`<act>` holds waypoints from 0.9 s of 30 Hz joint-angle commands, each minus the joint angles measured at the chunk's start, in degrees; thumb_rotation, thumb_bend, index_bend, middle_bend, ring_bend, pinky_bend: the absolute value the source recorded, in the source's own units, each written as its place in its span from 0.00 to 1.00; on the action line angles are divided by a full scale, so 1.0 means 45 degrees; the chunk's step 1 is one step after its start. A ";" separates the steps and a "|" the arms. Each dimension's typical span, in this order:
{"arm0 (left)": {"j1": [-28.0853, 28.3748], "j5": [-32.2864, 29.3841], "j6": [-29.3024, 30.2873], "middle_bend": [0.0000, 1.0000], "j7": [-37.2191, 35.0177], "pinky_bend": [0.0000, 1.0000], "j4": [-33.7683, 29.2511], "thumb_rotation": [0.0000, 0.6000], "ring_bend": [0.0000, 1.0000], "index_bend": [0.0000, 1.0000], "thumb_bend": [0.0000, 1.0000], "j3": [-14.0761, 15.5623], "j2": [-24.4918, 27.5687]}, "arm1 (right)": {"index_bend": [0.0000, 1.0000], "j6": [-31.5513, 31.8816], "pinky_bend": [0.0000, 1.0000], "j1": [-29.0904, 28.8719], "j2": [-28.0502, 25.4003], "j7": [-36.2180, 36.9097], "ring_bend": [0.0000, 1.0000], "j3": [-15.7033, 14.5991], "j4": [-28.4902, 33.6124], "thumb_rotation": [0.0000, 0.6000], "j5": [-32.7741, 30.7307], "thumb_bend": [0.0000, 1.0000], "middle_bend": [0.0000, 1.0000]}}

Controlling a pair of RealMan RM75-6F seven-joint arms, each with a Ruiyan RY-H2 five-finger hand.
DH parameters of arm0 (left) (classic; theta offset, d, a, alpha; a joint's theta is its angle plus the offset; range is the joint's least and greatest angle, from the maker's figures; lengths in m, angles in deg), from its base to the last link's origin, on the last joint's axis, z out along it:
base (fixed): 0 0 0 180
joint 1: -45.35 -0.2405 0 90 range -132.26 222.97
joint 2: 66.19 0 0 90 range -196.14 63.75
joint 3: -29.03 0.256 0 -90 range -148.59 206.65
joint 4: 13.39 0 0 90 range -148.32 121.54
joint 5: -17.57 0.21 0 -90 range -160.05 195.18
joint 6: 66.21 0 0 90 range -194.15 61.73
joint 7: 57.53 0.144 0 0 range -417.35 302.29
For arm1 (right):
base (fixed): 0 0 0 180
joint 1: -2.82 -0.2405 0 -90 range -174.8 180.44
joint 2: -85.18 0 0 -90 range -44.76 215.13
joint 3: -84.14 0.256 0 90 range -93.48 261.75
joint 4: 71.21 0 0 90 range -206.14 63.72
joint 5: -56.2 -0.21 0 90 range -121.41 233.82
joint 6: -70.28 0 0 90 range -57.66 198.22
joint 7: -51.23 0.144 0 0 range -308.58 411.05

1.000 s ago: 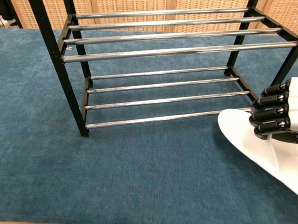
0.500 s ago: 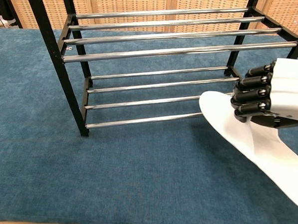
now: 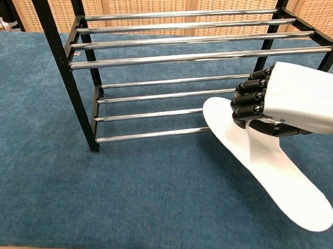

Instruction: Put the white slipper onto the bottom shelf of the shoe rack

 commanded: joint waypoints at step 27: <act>0.0047 -0.0058 -0.0077 0.00 -0.0664 0.00 -0.0028 1.00 0.00 0.00 0.09 -0.0075 0.0278 | 0.52 -0.2053 0.57 -0.0559 0.1188 0.0357 0.46 0.0553 -0.0745 1.00 -0.0882 0.64 0.51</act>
